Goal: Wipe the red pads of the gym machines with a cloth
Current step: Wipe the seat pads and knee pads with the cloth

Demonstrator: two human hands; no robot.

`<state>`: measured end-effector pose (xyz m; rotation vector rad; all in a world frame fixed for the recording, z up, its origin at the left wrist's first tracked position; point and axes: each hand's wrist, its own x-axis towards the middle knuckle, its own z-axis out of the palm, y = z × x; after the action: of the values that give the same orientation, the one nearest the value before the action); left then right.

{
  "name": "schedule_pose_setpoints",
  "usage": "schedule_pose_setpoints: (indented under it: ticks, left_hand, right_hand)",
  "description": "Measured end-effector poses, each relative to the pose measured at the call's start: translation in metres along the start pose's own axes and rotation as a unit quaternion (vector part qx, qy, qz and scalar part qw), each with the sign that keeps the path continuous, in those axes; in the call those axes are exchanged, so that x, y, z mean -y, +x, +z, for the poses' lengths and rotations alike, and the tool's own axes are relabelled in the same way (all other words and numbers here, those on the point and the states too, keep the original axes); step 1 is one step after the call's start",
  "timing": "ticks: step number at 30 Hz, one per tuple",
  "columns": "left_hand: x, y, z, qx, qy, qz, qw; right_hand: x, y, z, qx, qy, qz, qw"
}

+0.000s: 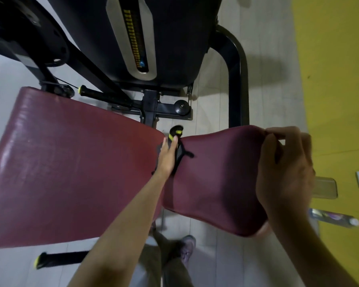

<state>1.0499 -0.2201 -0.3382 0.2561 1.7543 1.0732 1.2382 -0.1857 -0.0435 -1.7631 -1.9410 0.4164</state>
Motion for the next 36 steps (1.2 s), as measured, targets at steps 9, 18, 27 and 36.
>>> schedule_pose_setpoints:
  ticks: [9,18,27,36]
  left_hand:
    - [0.03,0.019,-0.01,0.024,-0.01,0.018,0.999]
    - [0.081,-0.171,-0.016,0.02,-0.043,0.042,0.998]
    - [0.003,-0.103,-0.002,0.016,-0.022,0.043,0.999]
    - [-0.012,-0.092,0.003,0.041,-0.02,0.093,0.995]
  right_hand:
    - [0.001,0.001,0.001,-0.005,-0.015,0.012,1.0]
    - [0.007,-0.002,-0.001,-0.006,-0.015,0.024,1.0]
    - [0.009,-0.003,-0.003,-0.008,-0.02,0.031,0.999]
    - [0.006,-0.003,-0.002,-0.015,-0.029,0.022,0.999]
